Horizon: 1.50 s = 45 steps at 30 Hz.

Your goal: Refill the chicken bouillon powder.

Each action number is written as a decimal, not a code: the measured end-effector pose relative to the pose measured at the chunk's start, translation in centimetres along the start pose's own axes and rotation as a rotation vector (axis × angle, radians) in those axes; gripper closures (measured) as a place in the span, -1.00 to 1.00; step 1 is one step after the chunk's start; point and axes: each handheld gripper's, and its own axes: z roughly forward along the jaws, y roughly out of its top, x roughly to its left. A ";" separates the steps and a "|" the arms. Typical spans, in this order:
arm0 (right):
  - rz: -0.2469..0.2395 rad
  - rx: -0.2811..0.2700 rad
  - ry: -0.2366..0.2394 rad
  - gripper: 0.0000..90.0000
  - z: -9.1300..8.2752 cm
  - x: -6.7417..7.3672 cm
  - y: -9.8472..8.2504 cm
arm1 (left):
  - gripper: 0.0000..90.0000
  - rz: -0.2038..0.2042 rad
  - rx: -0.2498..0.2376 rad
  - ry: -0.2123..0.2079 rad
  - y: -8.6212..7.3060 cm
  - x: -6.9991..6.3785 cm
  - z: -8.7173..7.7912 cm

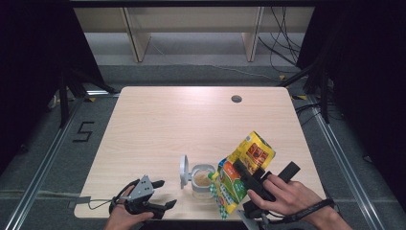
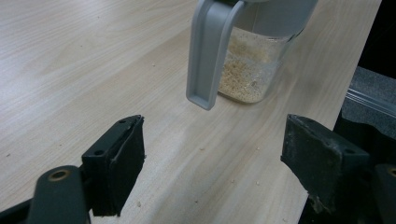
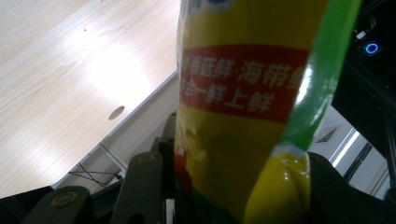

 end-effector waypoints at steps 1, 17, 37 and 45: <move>0.000 0.000 0.000 0.38 0.0 0.0 0.0 | -0.54 0.000 0.000 0.000 0.0 0.0 0.0; -0.006 -0.005 0.004 0.38 0.1 -0.2 0.0 | -0.54 0.000 0.001 0.000 0.0 0.0 0.0; -0.037 -0.003 -0.004 0.38 0.0 -0.3 -0.2 | -0.54 0.019 0.016 0.012 0.0 0.2 -0.1; -0.040 -0.004 -0.004 0.38 0.0 -0.4 -0.2 | -0.54 0.019 0.016 0.009 0.0 0.2 -0.1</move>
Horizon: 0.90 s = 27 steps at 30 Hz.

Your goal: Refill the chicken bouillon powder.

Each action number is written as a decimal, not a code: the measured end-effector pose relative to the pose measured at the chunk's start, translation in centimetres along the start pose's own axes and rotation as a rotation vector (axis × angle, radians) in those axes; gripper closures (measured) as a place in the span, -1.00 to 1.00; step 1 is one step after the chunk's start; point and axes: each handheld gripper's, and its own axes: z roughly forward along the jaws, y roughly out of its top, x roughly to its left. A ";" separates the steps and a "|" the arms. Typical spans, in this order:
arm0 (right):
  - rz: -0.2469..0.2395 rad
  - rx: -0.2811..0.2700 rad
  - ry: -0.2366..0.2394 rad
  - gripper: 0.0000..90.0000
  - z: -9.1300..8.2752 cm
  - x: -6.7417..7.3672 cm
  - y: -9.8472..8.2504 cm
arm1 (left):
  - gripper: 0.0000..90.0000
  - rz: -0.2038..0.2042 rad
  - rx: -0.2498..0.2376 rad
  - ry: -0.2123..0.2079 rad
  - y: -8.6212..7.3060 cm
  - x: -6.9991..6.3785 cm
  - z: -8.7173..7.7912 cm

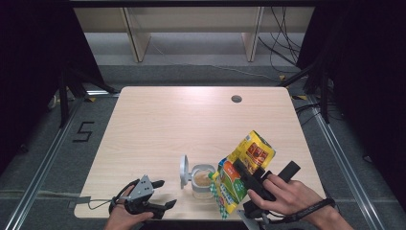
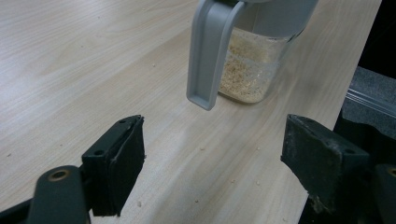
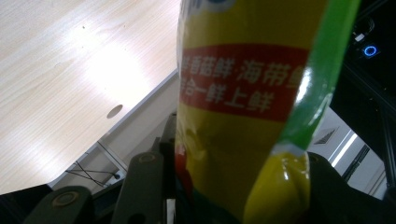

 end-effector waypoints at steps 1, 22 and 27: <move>0.009 0.003 0.005 0.38 0.0 0.0 0.0 | -0.54 0.000 0.000 0.000 0.0 0.0 0.0; 0.021 -0.004 0.000 0.41 0.0 0.0 -0.1 | -0.54 -0.010 -0.010 0.006 0.0 -0.1 0.0; -0.005 0.002 -0.001 0.42 0.0 -0.1 -0.1 | -0.54 0.002 0.001 0.002 0.0 0.0 0.0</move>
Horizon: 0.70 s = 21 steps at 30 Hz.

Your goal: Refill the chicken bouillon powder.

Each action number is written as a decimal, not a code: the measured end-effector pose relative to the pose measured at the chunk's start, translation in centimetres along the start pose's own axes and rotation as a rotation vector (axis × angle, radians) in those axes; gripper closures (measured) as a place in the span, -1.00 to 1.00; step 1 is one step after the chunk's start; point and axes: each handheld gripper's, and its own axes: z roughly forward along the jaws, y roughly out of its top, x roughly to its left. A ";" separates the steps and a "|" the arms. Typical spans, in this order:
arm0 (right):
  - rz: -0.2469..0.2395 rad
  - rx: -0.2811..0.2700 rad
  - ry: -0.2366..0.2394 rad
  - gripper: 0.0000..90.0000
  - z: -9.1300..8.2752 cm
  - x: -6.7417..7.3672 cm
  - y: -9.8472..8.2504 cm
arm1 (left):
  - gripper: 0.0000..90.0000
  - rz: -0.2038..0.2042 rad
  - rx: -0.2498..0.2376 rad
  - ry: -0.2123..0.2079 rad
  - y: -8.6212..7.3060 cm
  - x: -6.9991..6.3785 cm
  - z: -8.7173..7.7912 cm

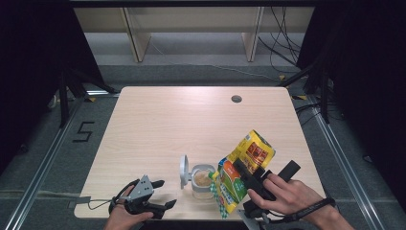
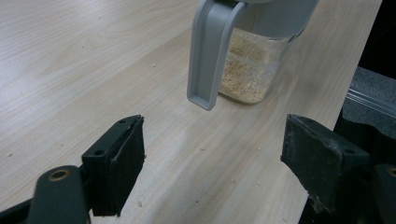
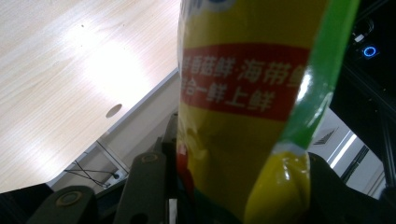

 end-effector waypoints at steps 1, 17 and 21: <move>0.000 0.000 0.000 0.42 0.0 0.0 0.0 | -0.54 0.000 0.000 0.000 0.0 0.0 0.0; 0.036 -0.003 0.004 0.42 0.0 0.1 -0.1 | -0.54 -0.004 -0.001 -0.004 0.0 0.0 0.1; 0.003 -0.003 0.001 0.42 0.0 -0.1 -0.1 | -0.54 -0.004 -0.001 -0.003 0.0 0.0 0.1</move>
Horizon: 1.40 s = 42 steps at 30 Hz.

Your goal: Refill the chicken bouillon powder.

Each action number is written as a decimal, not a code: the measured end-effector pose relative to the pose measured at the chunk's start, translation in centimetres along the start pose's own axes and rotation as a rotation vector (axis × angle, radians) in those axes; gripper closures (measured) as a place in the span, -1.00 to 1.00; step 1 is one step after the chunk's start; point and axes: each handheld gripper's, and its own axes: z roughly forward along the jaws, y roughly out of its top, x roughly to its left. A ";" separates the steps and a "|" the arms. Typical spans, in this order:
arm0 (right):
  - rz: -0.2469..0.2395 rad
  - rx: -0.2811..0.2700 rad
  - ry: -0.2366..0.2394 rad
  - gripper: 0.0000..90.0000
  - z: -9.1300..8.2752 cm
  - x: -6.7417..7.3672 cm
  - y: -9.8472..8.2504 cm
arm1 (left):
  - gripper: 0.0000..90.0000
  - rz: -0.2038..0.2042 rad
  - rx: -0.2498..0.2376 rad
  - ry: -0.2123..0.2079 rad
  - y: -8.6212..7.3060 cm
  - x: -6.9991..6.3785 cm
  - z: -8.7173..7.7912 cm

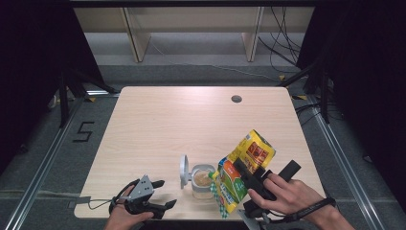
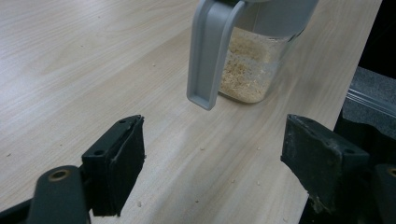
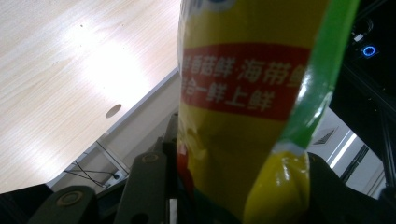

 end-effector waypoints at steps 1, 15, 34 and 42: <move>0.001 0.001 -0.001 0.42 0.0 0.0 0.0 | -0.54 0.001 0.000 0.001 0.0 0.0 0.0; 0.041 0.002 0.004 0.43 -0.2 0.3 0.1 | -0.54 -0.020 -0.019 -0.009 0.0 -0.2 0.0; 0.019 0.001 0.002 0.43 -0.2 0.1 -0.1 | -0.54 -0.019 -0.019 -0.007 0.0 -0.1 0.0; -0.001 0.003 -0.002 0.43 -0.2 0.0 -0.1 | -0.54 -0.020 -0.018 -0.007 0.0 -0.1 0.0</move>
